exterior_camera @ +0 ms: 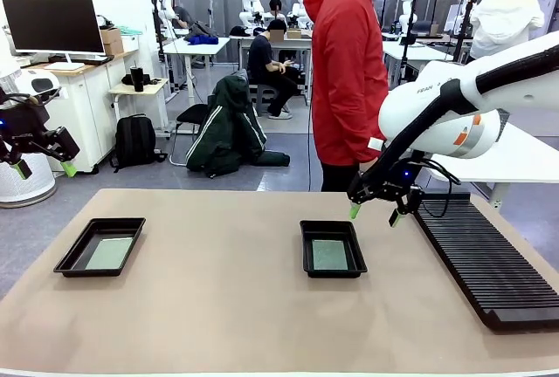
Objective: Inspect and transfer BCBs to ESD trays.
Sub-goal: Pick up the Blank PCB from the PCB Rack and place it in the right ESD tray, then pick up the ESD tray and place it on the left side of the table.
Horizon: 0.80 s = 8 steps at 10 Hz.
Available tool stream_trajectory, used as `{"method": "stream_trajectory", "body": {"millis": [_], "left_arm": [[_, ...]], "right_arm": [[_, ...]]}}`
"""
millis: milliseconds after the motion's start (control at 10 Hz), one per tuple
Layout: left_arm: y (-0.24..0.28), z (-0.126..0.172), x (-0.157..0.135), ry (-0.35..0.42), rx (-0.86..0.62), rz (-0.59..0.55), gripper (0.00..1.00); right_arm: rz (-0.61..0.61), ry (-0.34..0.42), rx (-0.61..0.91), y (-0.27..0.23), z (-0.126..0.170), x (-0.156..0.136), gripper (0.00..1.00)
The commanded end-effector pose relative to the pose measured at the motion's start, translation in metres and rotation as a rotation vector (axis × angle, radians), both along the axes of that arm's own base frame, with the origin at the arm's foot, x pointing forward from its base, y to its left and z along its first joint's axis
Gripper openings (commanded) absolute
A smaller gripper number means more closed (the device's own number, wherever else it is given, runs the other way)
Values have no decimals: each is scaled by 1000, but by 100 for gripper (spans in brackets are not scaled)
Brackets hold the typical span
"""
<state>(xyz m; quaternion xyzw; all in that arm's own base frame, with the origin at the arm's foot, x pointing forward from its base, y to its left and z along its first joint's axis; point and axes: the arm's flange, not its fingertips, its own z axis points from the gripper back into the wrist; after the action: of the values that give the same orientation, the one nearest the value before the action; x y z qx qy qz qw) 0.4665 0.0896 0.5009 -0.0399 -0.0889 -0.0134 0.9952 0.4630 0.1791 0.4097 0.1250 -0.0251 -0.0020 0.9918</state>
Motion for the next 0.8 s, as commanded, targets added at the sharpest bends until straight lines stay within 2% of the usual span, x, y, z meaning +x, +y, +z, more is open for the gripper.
{"method": "stream_trajectory", "body": {"millis": [0, 700], "left_arm": [[0, -1, -1, -1, 1, 3, 100], [0, -1, -1, -1, 1, 3, 100]], "right_arm": [[6, 3, -1, 3, -1, -2, 100], [6, 3, -1, 3, -1, -2, 100]]}}
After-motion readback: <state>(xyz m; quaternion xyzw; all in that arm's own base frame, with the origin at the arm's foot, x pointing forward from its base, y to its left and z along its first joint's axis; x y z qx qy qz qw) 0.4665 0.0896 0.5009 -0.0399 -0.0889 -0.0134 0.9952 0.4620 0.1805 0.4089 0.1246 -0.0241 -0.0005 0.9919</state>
